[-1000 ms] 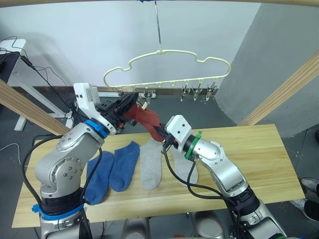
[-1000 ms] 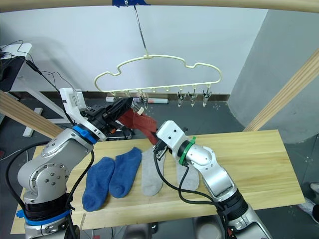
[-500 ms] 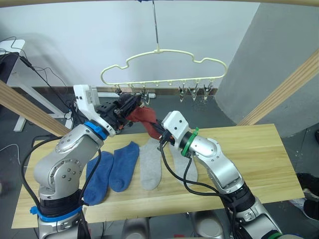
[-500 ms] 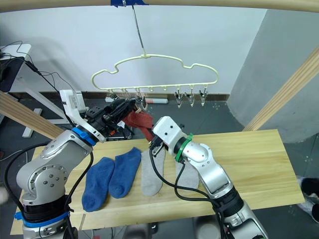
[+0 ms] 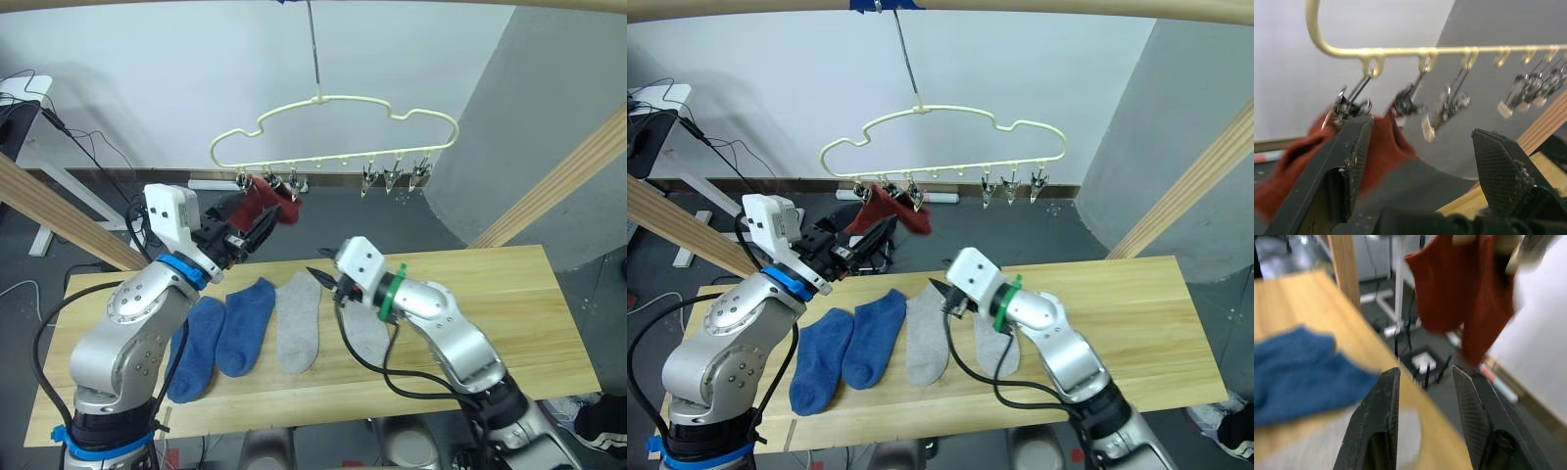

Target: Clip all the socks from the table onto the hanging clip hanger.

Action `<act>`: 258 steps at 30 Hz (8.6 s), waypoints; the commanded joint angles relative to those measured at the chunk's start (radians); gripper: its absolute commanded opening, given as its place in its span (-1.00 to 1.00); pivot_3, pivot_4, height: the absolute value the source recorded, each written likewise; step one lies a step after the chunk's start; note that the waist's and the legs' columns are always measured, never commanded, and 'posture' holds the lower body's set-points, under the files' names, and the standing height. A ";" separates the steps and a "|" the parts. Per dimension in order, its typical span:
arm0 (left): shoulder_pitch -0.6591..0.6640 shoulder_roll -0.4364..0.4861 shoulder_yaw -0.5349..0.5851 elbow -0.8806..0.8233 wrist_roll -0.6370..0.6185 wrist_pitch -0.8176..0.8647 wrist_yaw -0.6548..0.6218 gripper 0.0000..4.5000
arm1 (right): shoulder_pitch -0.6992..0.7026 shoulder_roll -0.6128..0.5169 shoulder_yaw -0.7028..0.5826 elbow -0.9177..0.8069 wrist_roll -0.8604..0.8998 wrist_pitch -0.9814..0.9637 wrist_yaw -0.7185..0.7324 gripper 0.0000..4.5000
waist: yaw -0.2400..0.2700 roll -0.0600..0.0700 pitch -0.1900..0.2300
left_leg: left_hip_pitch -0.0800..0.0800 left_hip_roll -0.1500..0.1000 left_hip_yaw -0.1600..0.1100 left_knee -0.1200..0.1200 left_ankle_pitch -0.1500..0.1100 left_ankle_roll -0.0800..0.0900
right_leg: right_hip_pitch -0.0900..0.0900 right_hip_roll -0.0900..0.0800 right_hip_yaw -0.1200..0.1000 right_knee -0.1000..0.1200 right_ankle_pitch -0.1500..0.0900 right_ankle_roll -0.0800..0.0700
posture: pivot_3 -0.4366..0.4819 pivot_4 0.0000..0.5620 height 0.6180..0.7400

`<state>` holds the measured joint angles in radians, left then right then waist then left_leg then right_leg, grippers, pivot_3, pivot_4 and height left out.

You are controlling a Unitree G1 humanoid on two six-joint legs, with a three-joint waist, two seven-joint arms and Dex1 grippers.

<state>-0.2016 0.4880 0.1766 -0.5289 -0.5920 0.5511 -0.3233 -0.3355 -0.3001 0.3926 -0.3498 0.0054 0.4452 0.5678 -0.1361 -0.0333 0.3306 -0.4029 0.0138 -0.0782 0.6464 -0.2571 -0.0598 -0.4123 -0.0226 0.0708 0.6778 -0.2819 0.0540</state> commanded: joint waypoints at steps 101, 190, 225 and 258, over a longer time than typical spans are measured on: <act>-0.111 -0.412 -0.228 0.091 0.560 -0.208 0.271 0.21 | 0.147 -0.407 -0.483 -0.449 0.677 0.268 0.066 -0.21 | -0.029 -0.001 0.000 | 0.001 -0.004 0.004 0.001 0.000 0.000 | 0.002 0.004 0.000 0.000 0.000 0.000 | -0.73 0.16 1.00; -0.182 -0.134 -0.016 0.073 0.064 0.050 -0.084 -0.79 | 0.210 0.285 -0.044 0.350 -0.086 0.094 -0.463 -0.86 | -0.024 -0.001 0.000 | 0.003 -0.001 0.002 0.001 0.000 0.000 | 0.002 0.003 -0.001 0.002 0.000 0.000 | -0.54 0.15 1.00; -0.232 -0.105 0.060 0.047 -0.289 0.312 0.006 -0.79 | -0.213 0.012 0.018 0.088 -0.074 0.026 -0.007 -1.00 | -0.008 -0.001 0.000 | 0.001 -0.001 0.002 0.001 0.000 0.000 | 0.001 0.002 -0.001 0.002 0.000 0.000 | -0.57 0.17 1.00; -0.153 -0.042 0.015 0.034 -0.208 0.217 -0.062 0.43 | -0.247 0.069 0.005 0.070 -0.045 0.082 0.021 -1.00 | -0.008 -0.001 0.000 | 0.001 0.000 0.000 0.001 0.000 0.000 | 0.001 0.002 -0.001 0.002 0.000 0.000 | -0.54 0.15 1.00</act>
<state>-0.3621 0.4347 0.1944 -0.4454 -0.8036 0.7920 -0.3666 -0.5707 -0.2331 0.4026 -0.2357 -0.0527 0.5347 0.5754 -0.1437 -0.0342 0.3304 -0.4016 0.0133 -0.0778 0.6472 -0.2568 -0.0602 -0.4114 -0.0205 0.0701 0.6793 -0.2818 0.0539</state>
